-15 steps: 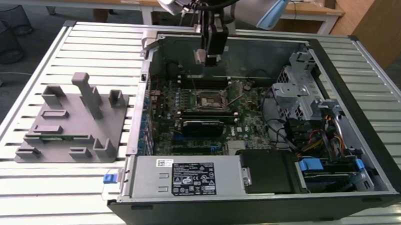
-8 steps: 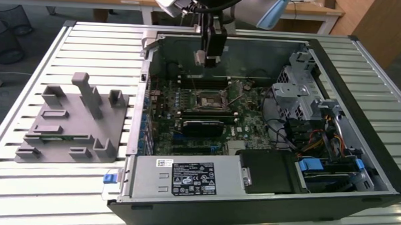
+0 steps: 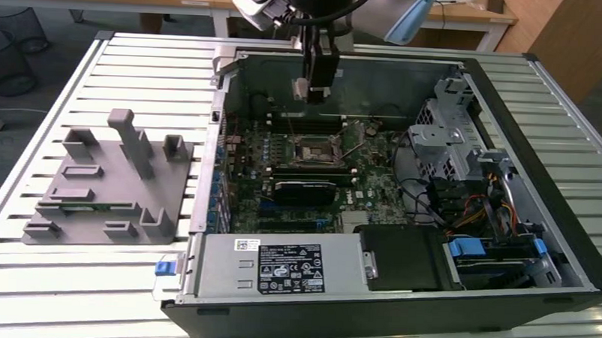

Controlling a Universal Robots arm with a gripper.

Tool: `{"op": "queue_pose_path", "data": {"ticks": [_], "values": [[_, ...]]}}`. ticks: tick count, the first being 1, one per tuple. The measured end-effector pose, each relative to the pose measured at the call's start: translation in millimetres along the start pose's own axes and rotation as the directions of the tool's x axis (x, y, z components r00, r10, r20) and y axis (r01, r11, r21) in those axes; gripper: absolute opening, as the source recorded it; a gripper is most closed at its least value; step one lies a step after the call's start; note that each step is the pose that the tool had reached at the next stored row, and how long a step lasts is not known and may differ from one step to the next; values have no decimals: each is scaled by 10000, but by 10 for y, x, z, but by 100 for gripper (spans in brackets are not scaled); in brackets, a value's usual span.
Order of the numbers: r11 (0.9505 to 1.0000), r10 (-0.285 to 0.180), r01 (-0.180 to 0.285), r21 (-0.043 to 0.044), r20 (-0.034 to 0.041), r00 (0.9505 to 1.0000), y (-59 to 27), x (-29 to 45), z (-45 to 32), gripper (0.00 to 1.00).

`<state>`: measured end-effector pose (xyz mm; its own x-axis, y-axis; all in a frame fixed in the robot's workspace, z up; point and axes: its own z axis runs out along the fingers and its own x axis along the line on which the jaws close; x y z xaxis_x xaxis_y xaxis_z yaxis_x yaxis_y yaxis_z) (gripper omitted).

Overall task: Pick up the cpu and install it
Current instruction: 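Place the cpu into insertion slot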

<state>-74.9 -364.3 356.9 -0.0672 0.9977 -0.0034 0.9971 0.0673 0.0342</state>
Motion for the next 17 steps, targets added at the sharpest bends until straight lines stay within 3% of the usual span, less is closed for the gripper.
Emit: {"op": "queue_pose_path", "data": {"ticks": [17], "values": [[10000,1,-1,1,1,10000,40,56,171,54]]}}
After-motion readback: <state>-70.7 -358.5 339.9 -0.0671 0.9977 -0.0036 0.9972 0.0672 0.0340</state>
